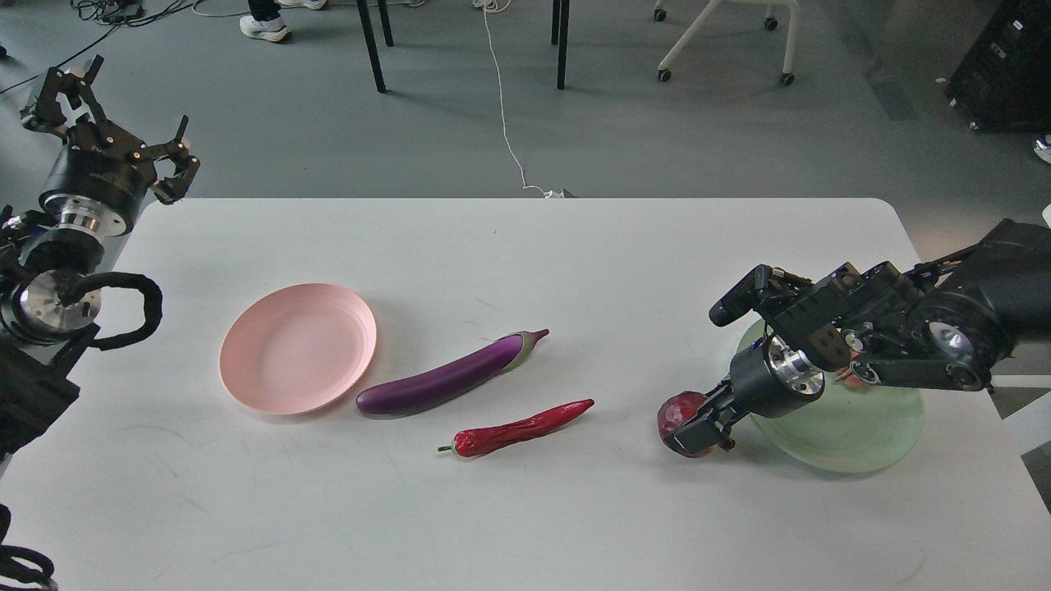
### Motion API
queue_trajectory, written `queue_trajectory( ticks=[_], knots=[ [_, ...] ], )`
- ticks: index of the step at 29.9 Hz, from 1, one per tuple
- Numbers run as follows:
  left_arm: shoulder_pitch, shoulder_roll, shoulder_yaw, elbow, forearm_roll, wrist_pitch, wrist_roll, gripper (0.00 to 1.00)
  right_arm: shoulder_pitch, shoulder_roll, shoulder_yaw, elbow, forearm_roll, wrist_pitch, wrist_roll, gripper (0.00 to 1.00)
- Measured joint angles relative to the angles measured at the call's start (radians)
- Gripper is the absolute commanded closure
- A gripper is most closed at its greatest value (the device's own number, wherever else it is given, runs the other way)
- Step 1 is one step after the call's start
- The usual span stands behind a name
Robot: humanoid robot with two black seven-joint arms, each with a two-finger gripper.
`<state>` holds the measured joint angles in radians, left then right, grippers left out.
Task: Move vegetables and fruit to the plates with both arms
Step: 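Lift the red fruit onto the green plate and release it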
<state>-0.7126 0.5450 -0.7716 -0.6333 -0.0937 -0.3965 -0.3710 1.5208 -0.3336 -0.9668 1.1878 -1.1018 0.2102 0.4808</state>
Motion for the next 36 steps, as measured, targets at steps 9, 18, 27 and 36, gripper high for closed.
queue_trajectory(
  ticks=[9,18,27,36],
  knots=[
    [0.002,0.007,0.0,0.001,0.0,0.0,0.0,0.02,0.087,-0.043,0.058,-0.005,0.009,-0.003,-0.001,0.55],
    [0.004,0.031,0.002,-0.008,0.002,-0.009,0.004,0.02,0.105,-0.218,-0.018,-0.001,-0.183,0.0,-0.003,0.47],
    [0.004,0.032,0.002,-0.008,0.003,-0.02,0.004,0.02,0.03,-0.307,-0.022,-0.01,-0.211,-0.002,-0.014,0.03],
    [-0.006,0.035,0.021,-0.012,0.014,-0.02,0.015,0.02,0.027,-0.4,0.123,-0.02,-0.161,0.001,-0.024,0.02]
  ],
)
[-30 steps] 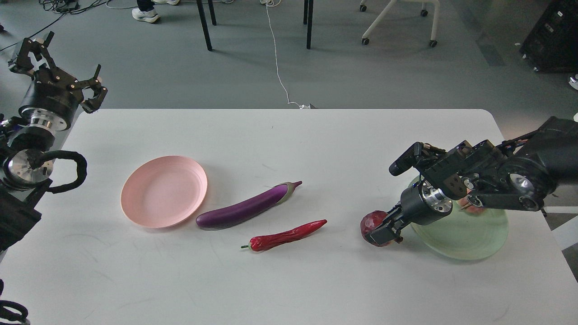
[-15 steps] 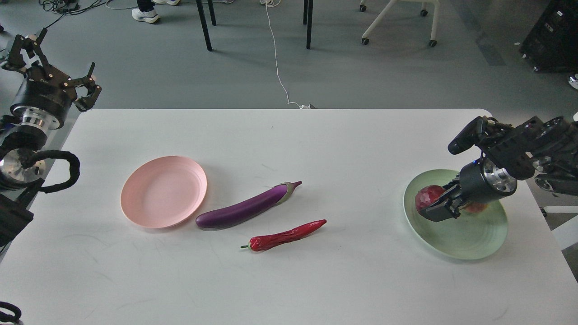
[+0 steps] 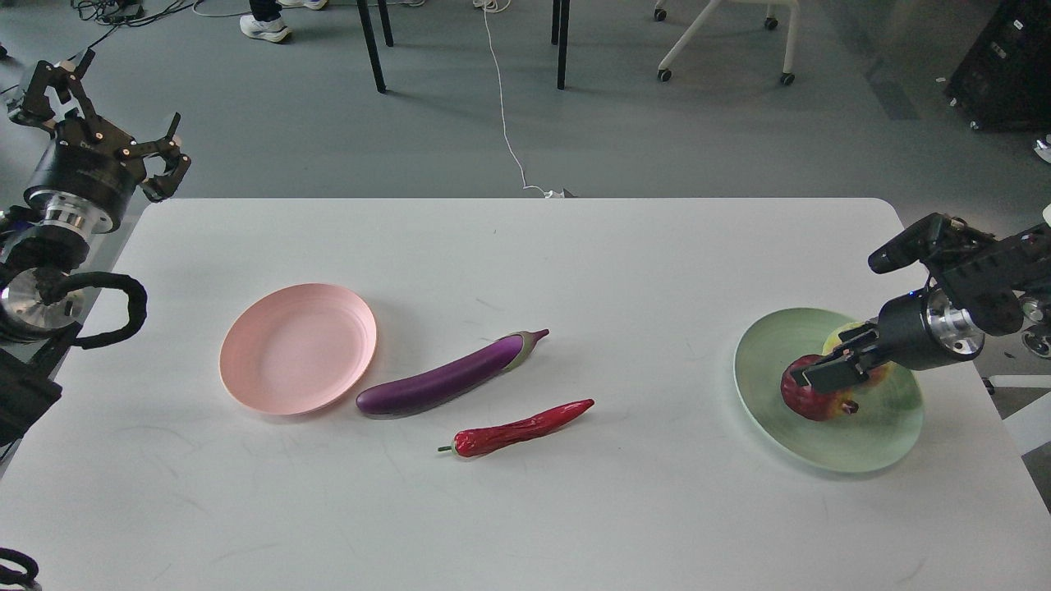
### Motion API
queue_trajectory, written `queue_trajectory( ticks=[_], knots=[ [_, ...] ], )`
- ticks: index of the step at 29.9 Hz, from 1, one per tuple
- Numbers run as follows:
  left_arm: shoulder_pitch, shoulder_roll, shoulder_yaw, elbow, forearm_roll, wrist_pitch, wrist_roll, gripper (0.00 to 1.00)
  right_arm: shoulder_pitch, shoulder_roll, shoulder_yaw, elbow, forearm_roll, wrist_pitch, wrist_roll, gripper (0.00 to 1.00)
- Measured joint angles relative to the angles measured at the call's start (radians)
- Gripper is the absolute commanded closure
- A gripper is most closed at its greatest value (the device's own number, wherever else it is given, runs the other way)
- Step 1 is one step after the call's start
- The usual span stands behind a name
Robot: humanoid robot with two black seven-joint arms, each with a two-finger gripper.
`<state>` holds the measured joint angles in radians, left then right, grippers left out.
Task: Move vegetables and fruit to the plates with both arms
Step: 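Lift the red fruit onto the green plate and release it, then withdraw the right gripper and reach the left gripper toward the chili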
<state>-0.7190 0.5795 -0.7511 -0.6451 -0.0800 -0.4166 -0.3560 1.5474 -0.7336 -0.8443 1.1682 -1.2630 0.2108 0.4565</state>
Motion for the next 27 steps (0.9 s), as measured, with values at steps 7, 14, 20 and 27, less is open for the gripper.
queue_trajectory(
  ticks=[7,14,20,27],
  knots=[
    [-0.028,0.029,0.078,-0.061,0.111,-0.004,-0.007,0.02,-0.115,-0.039,0.356,-0.17,0.297,0.0,-0.001,0.02],
    [-0.059,0.076,0.094,-0.255,0.378,-0.005,-0.007,0.02,-0.294,0.005,0.728,-0.318,0.399,-0.014,0.002,0.02],
    [-0.057,0.154,0.095,-0.471,0.67,-0.067,-0.002,0.02,-0.462,0.039,1.001,-0.4,0.531,-0.016,0.006,0.02],
    [-0.047,0.149,0.095,-0.667,1.117,-0.072,-0.012,0.03,-0.622,0.058,1.133,-0.419,0.837,-0.006,0.009,0.02]
  ],
)
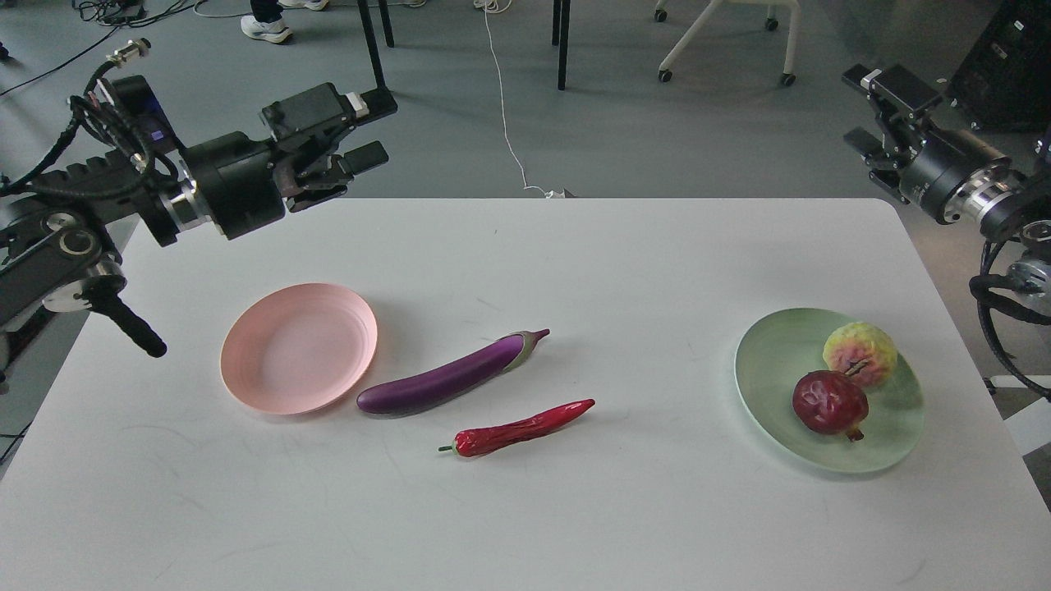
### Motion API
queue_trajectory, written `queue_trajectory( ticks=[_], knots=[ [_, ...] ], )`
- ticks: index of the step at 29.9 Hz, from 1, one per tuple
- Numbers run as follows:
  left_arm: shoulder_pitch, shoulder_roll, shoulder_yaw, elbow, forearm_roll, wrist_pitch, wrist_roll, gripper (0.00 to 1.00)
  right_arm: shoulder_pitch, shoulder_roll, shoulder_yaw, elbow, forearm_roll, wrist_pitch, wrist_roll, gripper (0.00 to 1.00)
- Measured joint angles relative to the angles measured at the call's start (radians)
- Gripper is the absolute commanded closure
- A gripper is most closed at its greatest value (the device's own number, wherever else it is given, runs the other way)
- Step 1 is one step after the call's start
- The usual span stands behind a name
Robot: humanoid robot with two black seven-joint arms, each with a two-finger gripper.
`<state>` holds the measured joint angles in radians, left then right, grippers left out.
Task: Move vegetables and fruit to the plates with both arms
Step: 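Withdraw the right gripper and reach the left gripper toward the chili, then grasp the red chili pepper with the left gripper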
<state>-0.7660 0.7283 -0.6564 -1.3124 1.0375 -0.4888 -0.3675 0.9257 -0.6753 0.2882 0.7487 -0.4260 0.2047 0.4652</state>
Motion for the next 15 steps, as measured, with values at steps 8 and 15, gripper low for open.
queue_trajectory(
  ticks=[8,15],
  knots=[
    [0.059,-0.058,0.119,-0.165,0.613,0.077,-0.004,0.03,-0.068,-0.026,0.009,-0.036,0.298,0.065,0.0,0.02],
    [0.069,-0.102,0.34,-0.236,0.924,0.161,0.006,0.02,-0.076,-0.03,0.013,-0.081,0.315,0.153,-0.002,0.01]
  ],
)
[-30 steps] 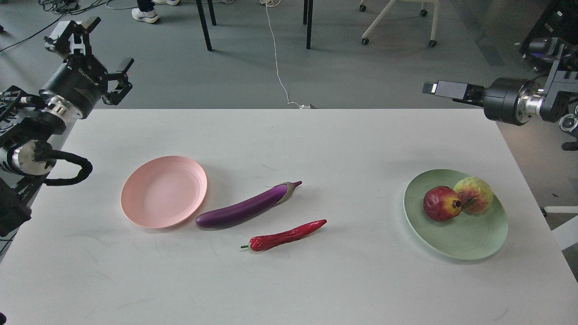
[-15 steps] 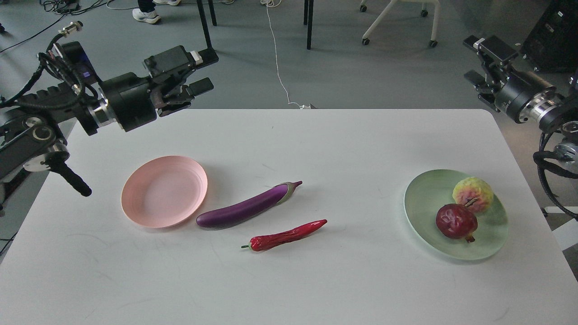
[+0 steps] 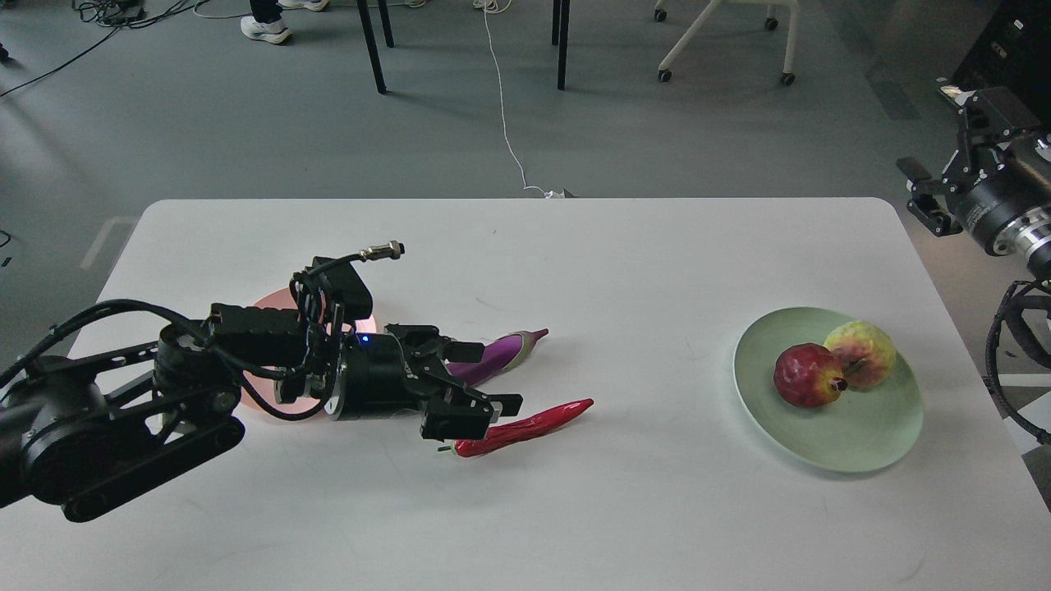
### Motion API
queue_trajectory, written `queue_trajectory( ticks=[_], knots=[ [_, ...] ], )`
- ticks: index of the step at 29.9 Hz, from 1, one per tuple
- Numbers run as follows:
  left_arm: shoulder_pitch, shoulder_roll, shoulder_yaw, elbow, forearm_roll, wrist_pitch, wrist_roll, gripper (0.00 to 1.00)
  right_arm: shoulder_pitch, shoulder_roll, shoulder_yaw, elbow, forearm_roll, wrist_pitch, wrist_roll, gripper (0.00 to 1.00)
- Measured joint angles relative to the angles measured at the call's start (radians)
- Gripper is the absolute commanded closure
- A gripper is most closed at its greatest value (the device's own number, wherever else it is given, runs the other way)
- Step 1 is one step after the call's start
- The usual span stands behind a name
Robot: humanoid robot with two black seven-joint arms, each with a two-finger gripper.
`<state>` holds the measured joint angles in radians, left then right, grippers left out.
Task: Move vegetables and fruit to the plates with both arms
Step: 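Grasp the red chili pepper with the left gripper, then lift the chili onto the pink plate and open the left gripper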
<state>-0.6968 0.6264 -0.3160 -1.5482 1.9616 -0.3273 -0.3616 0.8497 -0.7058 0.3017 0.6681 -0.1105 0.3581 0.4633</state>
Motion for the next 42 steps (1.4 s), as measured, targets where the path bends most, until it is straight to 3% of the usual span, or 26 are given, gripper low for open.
queue_trajectory(
  ticks=[5,12,14,19,26,30,37,42],
  knots=[
    [0.023,-0.066,0.034,0.02,0.183,0.01,0.003,0.05,-0.028,0.007,0.006,-0.002,0.01,0.041,-0.005,0.01],
    [0.036,-0.196,0.041,0.191,0.22,0.039,0.019,0.12,-0.123,0.052,0.089,-0.067,0.248,0.125,0.003,0.01],
    [0.037,-0.208,0.041,0.222,0.22,0.053,0.03,0.21,-0.144,0.096,0.118,-0.105,0.281,0.129,0.005,0.01],
    [0.049,-0.213,0.042,0.246,0.22,0.064,0.037,0.59,-0.167,0.149,0.181,-0.139,0.294,0.131,0.01,0.01],
    [0.064,-0.211,0.043,0.26,0.22,0.066,0.038,0.72,-0.166,0.158,0.213,-0.135,0.295,0.131,0.01,0.01],
    [0.066,-0.209,0.043,0.262,0.22,0.067,0.037,0.91,-0.162,0.158,0.215,-0.133,0.295,0.131,0.01,0.01],
    [0.075,-0.185,0.035,0.251,0.22,0.101,0.035,0.91,-0.158,0.156,0.215,-0.133,0.295,0.131,0.01,0.01],
    [0.075,-0.082,-0.011,0.163,0.22,0.168,0.027,0.9,-0.155,0.147,0.226,-0.132,0.295,0.131,0.01,0.01]
  ],
)
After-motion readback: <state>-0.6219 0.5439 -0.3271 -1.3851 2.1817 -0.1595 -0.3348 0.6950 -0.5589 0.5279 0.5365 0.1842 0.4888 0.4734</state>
